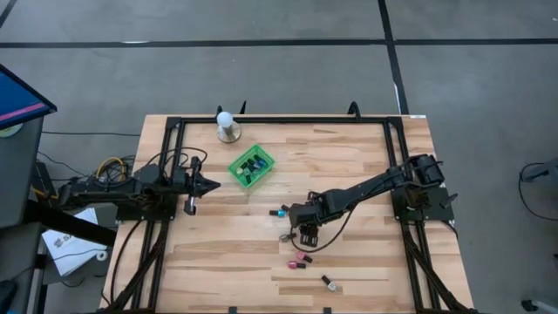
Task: Pick & Place Nail Polish
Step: Put the top white nail polish bottle into the green bin
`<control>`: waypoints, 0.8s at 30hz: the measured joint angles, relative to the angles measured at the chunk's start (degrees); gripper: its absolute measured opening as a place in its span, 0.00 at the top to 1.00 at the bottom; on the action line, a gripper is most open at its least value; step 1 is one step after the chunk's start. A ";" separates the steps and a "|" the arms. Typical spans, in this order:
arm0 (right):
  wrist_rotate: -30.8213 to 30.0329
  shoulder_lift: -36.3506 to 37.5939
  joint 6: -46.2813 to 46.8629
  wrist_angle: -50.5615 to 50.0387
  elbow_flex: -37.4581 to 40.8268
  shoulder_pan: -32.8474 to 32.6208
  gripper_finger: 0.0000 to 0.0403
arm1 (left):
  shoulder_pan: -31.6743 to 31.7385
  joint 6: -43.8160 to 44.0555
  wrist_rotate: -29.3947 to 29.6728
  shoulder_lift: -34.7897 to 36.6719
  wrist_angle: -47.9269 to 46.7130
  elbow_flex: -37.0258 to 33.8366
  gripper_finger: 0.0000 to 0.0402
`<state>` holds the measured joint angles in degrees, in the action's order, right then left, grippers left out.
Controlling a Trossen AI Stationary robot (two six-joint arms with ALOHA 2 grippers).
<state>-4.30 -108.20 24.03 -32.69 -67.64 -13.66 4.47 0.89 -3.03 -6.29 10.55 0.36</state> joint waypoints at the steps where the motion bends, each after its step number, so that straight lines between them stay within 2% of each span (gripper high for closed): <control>1: -0.02 0.00 0.00 -0.02 0.00 0.01 0.48 | -0.01 0.01 0.00 -0.11 0.15 0.00 1.00; 24: -0.06 0.02 -0.02 1.70 0.00 -0.03 0.51 | -0.02 -0.01 0.00 -0.15 0.63 0.00 1.00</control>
<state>-4.35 -108.18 24.01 -30.98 -67.64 -13.69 4.45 0.89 -3.03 -6.44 11.18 0.36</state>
